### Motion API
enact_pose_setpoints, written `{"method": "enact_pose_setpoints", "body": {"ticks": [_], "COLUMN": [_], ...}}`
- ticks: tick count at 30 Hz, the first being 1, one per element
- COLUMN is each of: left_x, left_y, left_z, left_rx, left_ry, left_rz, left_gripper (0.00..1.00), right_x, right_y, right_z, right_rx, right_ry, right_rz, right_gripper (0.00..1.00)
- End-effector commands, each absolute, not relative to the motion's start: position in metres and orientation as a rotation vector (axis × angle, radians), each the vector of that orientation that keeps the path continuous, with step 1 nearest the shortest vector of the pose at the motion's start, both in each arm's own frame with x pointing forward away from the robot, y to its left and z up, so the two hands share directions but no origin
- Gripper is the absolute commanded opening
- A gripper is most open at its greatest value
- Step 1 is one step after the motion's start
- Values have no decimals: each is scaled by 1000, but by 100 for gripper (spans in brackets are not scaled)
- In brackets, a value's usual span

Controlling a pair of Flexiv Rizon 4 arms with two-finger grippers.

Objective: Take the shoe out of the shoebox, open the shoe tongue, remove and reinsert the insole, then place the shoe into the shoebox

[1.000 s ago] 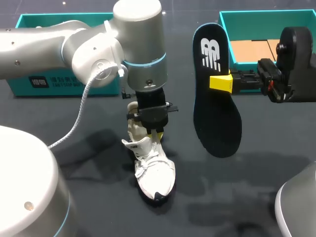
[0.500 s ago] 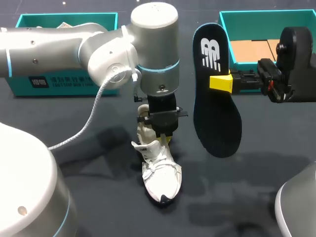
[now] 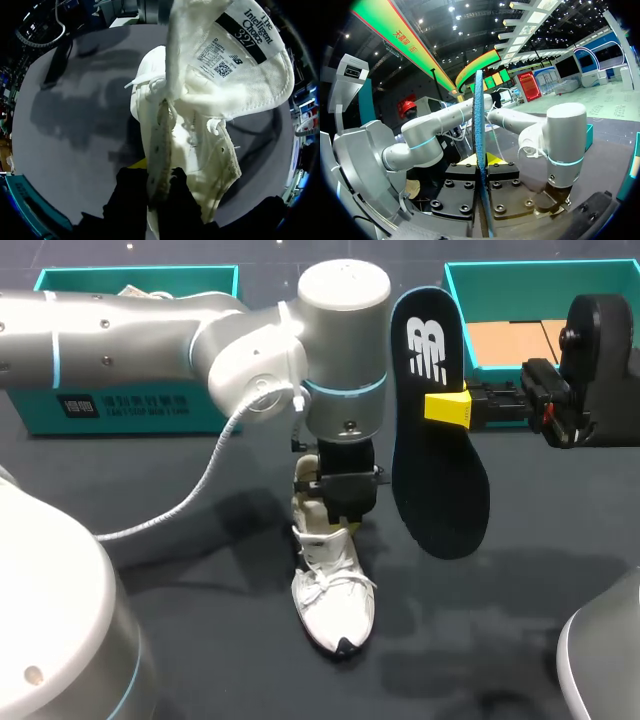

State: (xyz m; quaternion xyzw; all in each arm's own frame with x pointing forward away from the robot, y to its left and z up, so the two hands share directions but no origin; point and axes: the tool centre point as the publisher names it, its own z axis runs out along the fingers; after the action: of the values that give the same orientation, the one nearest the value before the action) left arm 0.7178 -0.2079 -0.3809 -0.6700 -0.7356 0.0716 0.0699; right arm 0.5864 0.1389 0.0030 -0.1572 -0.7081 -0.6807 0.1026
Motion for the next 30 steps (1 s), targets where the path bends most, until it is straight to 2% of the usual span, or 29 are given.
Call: {"method": "enact_pose_setpoints", "body": {"ticks": [1,8,9,11,15,16,30], "left_x": [717,715,714,714,715,716,739], "left_y": [-211,-212,-212,-211,-209,-208,-178], "left_z": [-387,-390,-389,-387,-380,-376,-264], "left_rx": [-2036,-2068,-2078,-2086,-2106,-2105,-2204], "left_ry": [-2188,-2168,-2160,-2157,-2186,-2207,-2436], "left_rz": [203,202,209,216,257,278,827], "left_gripper": [0,0,7,40,90,100,100], "right_x": [577,577,577,577,577,577,577], "right_y": [140,140,140,140,140,140,140], "right_z": [2,2,2,2,2,2,2], "right_rx": [-757,-757,-757,-757,-757,-757,-757], "right_ry": [-2223,-2223,-2223,-2223,-2223,-2223,-2223], "right_rz": [-2052,-2052,-2052,-2052,-2052,-2052,-2052], "right_gripper": [0,0,0,0,0,0,0]}}
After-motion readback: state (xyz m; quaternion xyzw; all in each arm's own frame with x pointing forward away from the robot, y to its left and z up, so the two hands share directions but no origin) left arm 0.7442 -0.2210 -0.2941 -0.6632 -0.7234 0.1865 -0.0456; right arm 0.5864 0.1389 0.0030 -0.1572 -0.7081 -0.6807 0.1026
